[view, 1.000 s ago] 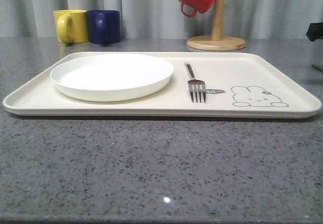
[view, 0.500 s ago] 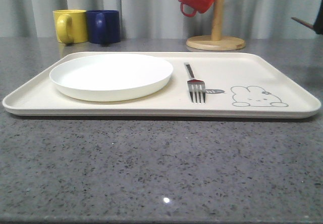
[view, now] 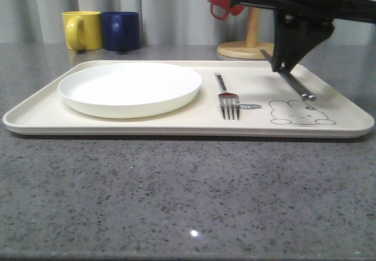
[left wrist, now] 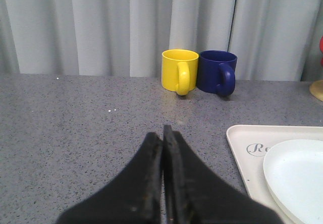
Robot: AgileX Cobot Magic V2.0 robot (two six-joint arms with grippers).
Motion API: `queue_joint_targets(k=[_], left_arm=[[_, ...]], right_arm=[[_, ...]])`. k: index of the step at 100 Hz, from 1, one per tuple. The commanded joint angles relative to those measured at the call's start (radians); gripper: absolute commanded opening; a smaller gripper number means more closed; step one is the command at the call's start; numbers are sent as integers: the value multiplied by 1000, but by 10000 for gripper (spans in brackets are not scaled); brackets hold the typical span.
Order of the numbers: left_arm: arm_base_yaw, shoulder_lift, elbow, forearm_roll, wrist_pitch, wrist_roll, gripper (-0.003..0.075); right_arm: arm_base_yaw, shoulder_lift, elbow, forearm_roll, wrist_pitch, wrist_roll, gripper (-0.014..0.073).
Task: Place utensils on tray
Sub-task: 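Lower the chopsticks onto the tray beside the fork and release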
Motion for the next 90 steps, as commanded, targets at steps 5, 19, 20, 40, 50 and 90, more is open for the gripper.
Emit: queue_joint_targets(k=[5, 19, 20, 40, 50, 90], left_arm=[[1, 3, -26, -7, -75, 0, -18], [1, 3, -26, -7, -75, 0, -18], [1, 3, -26, -7, -75, 0, -18], [1, 3, -26, -7, -75, 0, -18], [1, 3, -26, -7, -75, 0, -18], [1, 3, -26, -7, -75, 0, -18]], right_arm=[[9, 5, -62, -29, -44, 30, -14], [11, 29, -68, -28, -57, 46, -14], [12, 29, -68, -28, -57, 46, -14], [21, 50, -68, -27, -66, 46, -14], [21, 61, -68, -24, -71, 46, -14], [21, 71, -68, -12, -64, 46, 197]])
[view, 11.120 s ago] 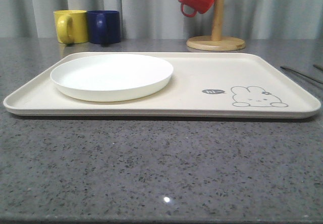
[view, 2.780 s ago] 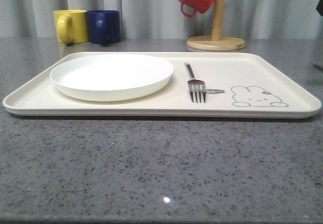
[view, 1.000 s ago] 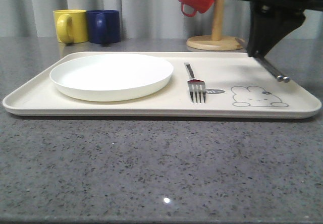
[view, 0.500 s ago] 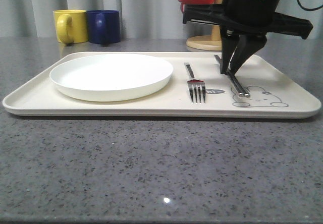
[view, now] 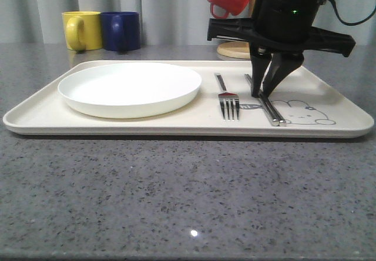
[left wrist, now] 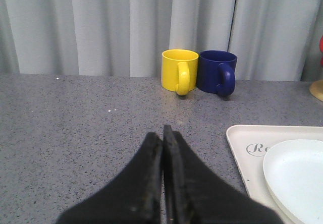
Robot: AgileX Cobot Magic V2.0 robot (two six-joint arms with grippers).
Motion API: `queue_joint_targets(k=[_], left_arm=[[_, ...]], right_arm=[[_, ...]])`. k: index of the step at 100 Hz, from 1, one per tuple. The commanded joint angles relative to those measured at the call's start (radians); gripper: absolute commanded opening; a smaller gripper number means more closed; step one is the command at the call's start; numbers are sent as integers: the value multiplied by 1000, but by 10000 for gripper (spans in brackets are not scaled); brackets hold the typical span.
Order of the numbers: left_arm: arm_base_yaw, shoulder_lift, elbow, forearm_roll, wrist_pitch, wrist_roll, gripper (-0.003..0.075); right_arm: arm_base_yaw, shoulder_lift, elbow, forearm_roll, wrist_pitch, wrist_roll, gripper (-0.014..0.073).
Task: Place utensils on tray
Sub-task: 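Lower the chopsticks onto the tray beside the fork and release, then raise the right gripper and move it to the spoon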
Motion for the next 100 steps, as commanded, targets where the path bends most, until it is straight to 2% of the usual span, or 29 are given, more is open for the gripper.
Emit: queue_joint_targets(k=[1, 9, 17, 41, 58, 74, 100], left_arm=[[1, 3, -26, -7, -75, 0, -18], [1, 3, -26, -7, -75, 0, -18], [1, 3, -26, -7, -75, 0, -18], [1, 3, -26, -7, -75, 0, -18], [1, 3, -26, -7, -75, 0, -18], [1, 3, -26, -7, -75, 0, -18], [1, 3, -26, -7, -75, 0, -18]], right_arm=[[-1, -46, -35, -7, -28, 0, 206], [-1, -46, -35, -7, -26, 0, 295], [-1, -46, -35, -7, -26, 0, 340], [-1, -86, -37, -9, -23, -12, 347], [-29, -159, -37, -9, -5, -108, 347], [-118, -221, -36, -9, 40, -233, 347], [-367, -258, -34, -7, 143, -430, 347]])
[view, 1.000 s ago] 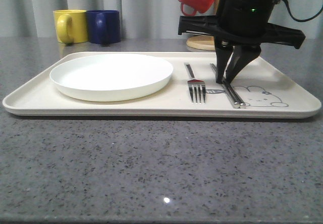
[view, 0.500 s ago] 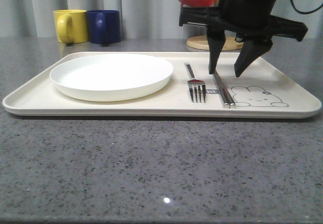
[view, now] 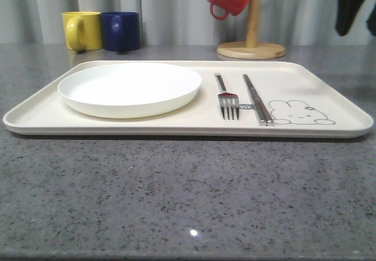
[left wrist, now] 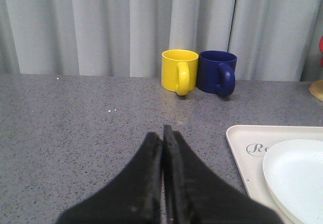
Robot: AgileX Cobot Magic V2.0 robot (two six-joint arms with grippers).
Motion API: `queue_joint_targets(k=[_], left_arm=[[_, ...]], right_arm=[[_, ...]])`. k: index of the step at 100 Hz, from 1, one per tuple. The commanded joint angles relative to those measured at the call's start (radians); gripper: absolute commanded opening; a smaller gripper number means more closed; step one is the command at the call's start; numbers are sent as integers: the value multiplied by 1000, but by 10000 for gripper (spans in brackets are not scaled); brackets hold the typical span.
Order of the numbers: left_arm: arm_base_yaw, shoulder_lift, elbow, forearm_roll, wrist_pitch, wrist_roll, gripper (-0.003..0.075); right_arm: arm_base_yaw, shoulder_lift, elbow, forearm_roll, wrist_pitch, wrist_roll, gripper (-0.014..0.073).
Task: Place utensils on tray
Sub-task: 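Raise the right gripper and move it to the spoon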
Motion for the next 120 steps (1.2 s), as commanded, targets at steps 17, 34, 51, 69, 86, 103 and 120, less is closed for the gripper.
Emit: queue_joint_targets(k=[17, 34, 51, 69, 86, 103, 120], left_arm=[[1, 3, -26, -7, -75, 0, -18], [1, 3, -26, -7, -75, 0, -18], [1, 3, -26, -7, -75, 0, -18], [1, 3, -26, -7, -75, 0, -18], [1, 3, -26, -7, -75, 0, -18], [1, 3, -26, -7, -75, 0, -18], [1, 3, -26, -7, -75, 0, -18]], right_arm=[[-225, -43, -19, 37, -9, -218, 342], [-323, -24, -19, 129, -28, -312, 342], [-384, 35, -19, 185, -28, -384, 342], [-393, 92, -19, 193, -37, -406, 342], [-393, 127, -19, 191, -54, -412, 342], [-393, 158, -19, 190, -54, -412, 342], [-393, 173, -19, 190, -52, -412, 338]])
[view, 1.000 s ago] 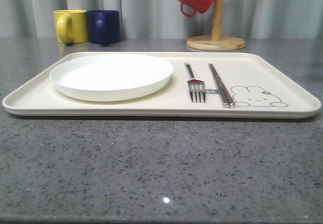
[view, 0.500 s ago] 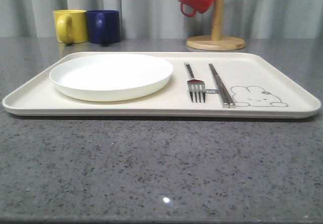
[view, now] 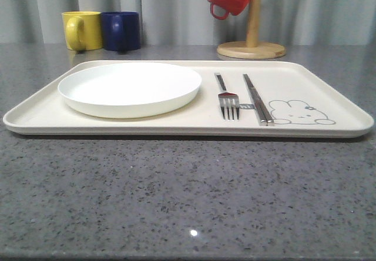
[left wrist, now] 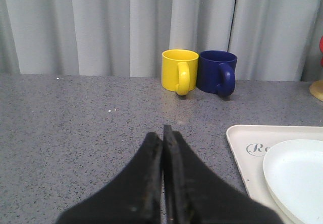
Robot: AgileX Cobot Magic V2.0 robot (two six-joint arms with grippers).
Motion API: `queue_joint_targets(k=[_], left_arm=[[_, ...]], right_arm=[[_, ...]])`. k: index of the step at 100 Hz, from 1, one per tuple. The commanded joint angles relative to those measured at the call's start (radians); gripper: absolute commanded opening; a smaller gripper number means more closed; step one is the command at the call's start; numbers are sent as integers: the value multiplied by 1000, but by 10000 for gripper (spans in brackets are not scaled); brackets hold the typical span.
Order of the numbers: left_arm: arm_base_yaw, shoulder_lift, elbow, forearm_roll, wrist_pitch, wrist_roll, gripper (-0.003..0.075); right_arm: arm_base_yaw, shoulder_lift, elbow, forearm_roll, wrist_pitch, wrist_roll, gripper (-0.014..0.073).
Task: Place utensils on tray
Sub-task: 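Raise the right gripper and move it to the spoon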
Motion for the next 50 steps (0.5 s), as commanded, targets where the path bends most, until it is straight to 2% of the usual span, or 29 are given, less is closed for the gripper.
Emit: queue_joint_targets(k=[1, 12, 29, 34, 50], left_arm=[[1, 3, -26, -7, -75, 0, -18], [1, 3, -26, -7, -75, 0, -18], [1, 3, -26, -7, -75, 0, -18], [1, 3, -26, -7, -75, 0, -18], [1, 3, -26, -7, -75, 0, -18]], right_arm=[[-8, -40, -25, 6, -26, -13, 337], [-8, -41, -25, 6, -26, -13, 273], [-8, -41, -25, 15, -20, -12, 31], [-8, -41, -25, 29, -20, -12, -16], [-6, -56, -29, 78, 1, -12, -32]])
